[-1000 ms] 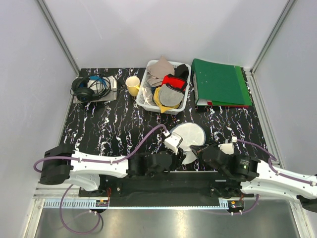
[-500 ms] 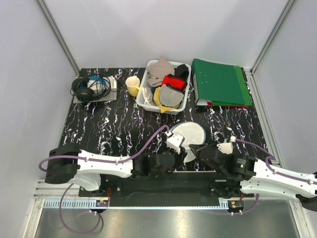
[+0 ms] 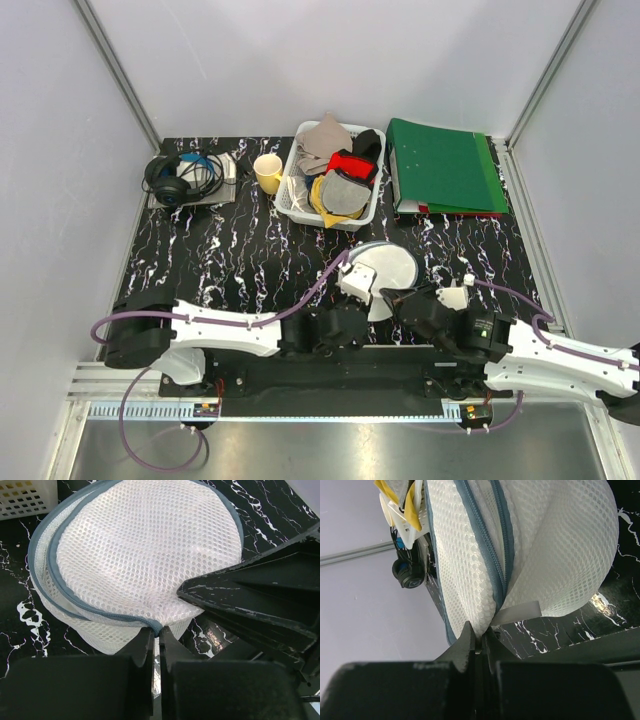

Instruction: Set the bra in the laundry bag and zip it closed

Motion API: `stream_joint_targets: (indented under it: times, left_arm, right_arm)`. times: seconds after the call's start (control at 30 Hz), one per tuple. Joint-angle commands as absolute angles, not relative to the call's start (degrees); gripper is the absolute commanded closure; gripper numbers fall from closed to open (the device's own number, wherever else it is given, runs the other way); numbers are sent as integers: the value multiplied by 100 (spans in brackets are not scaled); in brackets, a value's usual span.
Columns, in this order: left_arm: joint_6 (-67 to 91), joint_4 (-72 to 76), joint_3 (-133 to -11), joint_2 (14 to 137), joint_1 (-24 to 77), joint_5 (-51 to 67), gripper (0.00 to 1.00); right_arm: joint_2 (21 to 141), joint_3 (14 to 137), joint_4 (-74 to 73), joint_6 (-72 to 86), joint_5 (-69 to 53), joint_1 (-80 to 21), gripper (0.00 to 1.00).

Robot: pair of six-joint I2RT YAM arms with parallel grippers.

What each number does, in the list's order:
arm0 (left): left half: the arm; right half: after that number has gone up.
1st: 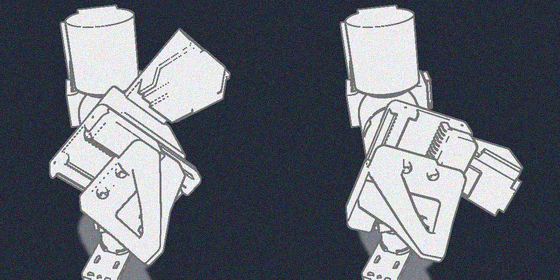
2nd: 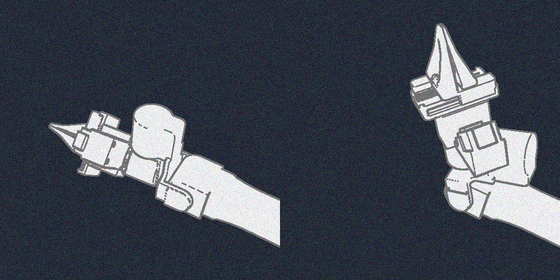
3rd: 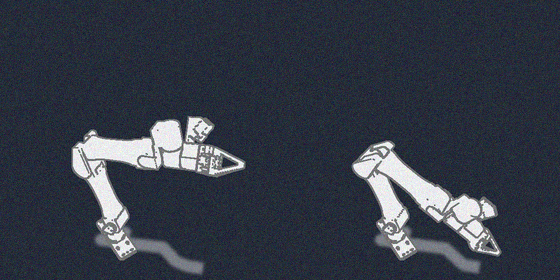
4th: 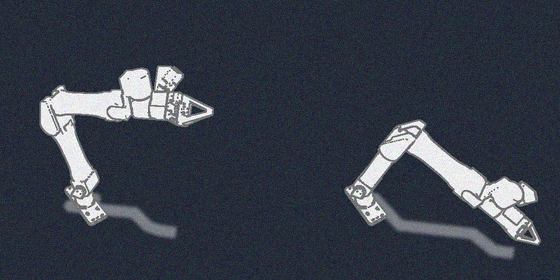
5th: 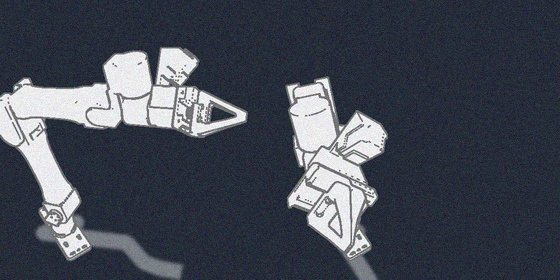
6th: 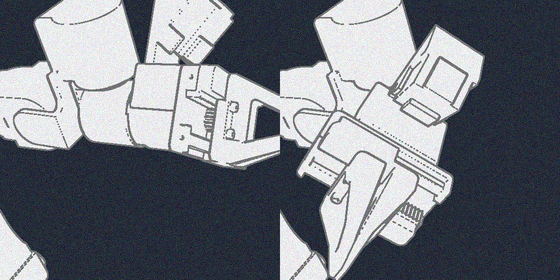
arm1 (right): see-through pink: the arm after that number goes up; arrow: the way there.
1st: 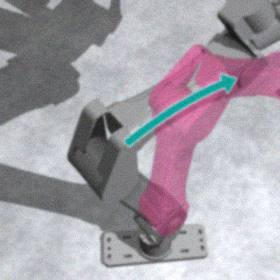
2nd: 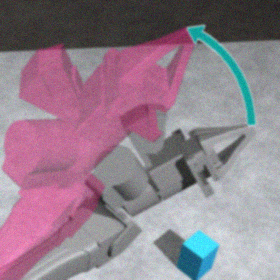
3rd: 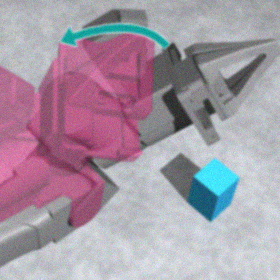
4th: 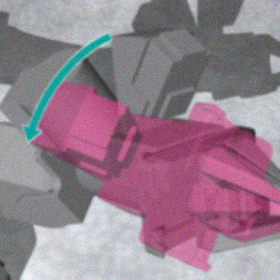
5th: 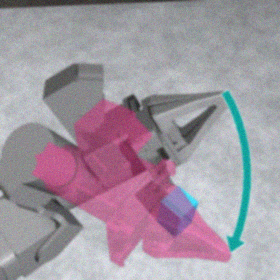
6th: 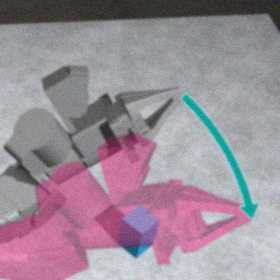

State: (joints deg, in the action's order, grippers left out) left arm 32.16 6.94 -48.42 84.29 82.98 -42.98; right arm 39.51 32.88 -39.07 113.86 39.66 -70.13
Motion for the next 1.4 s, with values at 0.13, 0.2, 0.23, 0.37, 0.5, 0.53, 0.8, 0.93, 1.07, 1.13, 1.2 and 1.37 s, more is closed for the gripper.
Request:
stream_joint_targets:
  times: [0.13, 0.2, 0.23, 0.37, 0.5, 0.53, 0.8, 0.93, 1.07, 1.13, 1.2, 1.37]
  left_arm:
    - [3480, 124, -4467, 7779, 7499, -4080, 100]
    - [3411, 114, -4055, 7375, 7200, -3640, 100]
    - [3314, 184, -3913, 7217, 7137, -3499, 100]
    - [2927, 343, -3446, 6357, 7066, -2981, 100]
    - [2804, 185, -3305, 5863, 7066, -2629, 100]
    - [2760, 176, -3296, 5784, 7066, -2524, 100]
    - [2821, -45, -3113, 5081, 7110, -1873, 100]
    - [3093, 587, -2638, 4520, 7145, -1127, 79]
    - [3304, 1256, -2277, 4394, 7277, -1063, 51]
    - [3331, 1309, -2329, 4586, 7295, -1011, 45]
    - [3305, 1441, -2416, 4728, 7304, -993, 43]
    - [3410, 2178, -2426, 5141, 7304, -1239, 56]
  right_arm:
    - [3281, 3419, -4427, 11541, 3833, -7058, 100]
    - [2990, 3358, -4805, 11146, 3788, -7058, 100]
    - [2692, 3357, -4895, 11005, 3753, -7058, 100]
    - [2163, 3427, -5229, 10374, 3770, -7058, 100]
    - [2337, 3743, -5265, 9783, 3657, -7049, 100]
    - [2573, 3796, -5265, 9713, 3561, -7058, 100]
    - [3015, 3955, -5134, 10072, 3691, -7049, 100]
    - [3094, 3736, -4554, 10580, 3910, -7058, 100]
    - [3366, 3779, -4132, 10898, 4104, -7058, 100]
    - [3515, 3814, -3982, 11004, 4131, -7058, 100]
    - [3620, 3876, -3797, 11047, 4140, -7058, 100]
    - [3867, 4016, -3700, 11372, 4113, -7049, 100]
